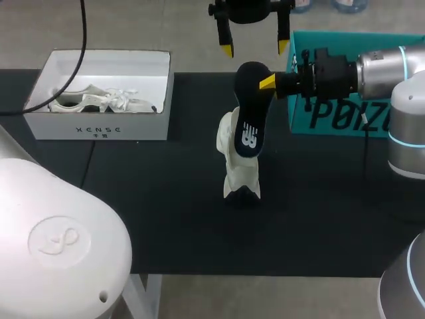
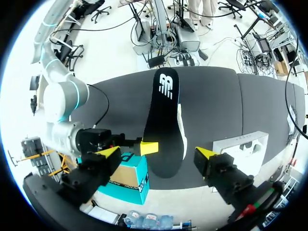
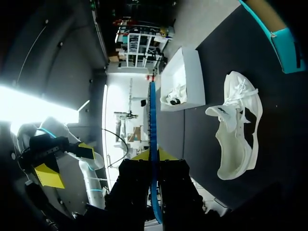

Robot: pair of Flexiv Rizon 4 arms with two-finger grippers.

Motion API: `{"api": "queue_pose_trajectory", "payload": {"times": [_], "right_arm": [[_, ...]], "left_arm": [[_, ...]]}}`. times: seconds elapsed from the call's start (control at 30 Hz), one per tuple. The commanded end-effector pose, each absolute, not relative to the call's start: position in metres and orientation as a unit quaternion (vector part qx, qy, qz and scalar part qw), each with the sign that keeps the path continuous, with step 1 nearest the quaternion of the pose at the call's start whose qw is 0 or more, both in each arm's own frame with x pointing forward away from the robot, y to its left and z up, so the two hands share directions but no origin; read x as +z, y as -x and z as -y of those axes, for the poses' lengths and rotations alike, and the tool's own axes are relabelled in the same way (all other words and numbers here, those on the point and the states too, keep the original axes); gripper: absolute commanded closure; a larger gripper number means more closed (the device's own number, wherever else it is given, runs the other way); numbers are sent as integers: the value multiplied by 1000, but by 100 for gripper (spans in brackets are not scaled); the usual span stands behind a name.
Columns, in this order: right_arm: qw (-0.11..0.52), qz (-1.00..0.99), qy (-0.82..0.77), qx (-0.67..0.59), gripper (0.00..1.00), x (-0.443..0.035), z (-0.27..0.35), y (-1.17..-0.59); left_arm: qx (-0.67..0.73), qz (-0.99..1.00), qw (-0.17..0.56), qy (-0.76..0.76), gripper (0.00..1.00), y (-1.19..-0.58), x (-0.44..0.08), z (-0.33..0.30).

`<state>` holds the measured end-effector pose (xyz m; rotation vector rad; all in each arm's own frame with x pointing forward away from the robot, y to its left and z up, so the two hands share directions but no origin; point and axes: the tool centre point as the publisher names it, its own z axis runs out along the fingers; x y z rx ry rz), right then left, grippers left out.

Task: Take the shoe out of the shoebox, open the shoe tongue, remove and reinsert the insole, then place the shoe into the shoebox

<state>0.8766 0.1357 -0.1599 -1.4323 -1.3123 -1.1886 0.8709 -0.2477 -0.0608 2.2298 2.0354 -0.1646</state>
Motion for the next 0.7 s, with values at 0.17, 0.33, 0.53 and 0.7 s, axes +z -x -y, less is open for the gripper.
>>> {"api": "queue_pose_trajectory", "payload": {"times": [0.17,0.33,0.53,0.7], "right_arm": [[419,520,569,-479,100,-158,-133,-878],[421,519,568,-481,100,-159,-132,-880],[423,518,566,-482,100,-158,-128,-880],[428,510,562,-490,100,-153,-116,-876]], "left_arm": [[-58,-674,53,-734,0,-873,-63,247],[-62,-673,55,-735,0,-873,-64,246],[-133,-647,123,-741,0,-877,-69,249],[-236,-619,250,-706,0,-883,-80,239]]}}
